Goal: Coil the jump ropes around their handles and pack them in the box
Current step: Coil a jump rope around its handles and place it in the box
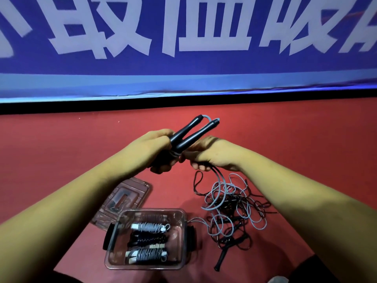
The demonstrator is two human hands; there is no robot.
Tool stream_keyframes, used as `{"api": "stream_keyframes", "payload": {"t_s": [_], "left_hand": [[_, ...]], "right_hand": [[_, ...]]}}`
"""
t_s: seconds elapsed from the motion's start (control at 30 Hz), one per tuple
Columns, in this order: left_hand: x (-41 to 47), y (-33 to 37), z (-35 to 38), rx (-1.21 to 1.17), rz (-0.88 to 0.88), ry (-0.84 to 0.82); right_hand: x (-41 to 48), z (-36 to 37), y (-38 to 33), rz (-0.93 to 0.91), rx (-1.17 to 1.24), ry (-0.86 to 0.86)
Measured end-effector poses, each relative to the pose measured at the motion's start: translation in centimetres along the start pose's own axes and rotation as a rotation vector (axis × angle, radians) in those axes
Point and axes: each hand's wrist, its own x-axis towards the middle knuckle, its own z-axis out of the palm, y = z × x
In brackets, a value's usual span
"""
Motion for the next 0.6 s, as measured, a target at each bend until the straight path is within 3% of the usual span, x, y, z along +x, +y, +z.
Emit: {"api": "stream_keyframes", "payload": {"t_s": [0.17,0.5,0.6], "left_hand": [[0.5,-0.6,-1.4,-0.052,-0.009,0.092],[2.3,-3.0,-4.9,0.643,0.059,0.426],[2.3,-2.8,-5.3,0.869,0.036,0.409]], "right_hand": [[-0.4,-0.1,-0.1,0.006,0.023,0.054],[-2.1,0.6,-4.5,-0.179,-0.664,0.228],[-2.8,0.9,-5.4,-0.222,-0.844,0.297]]}}
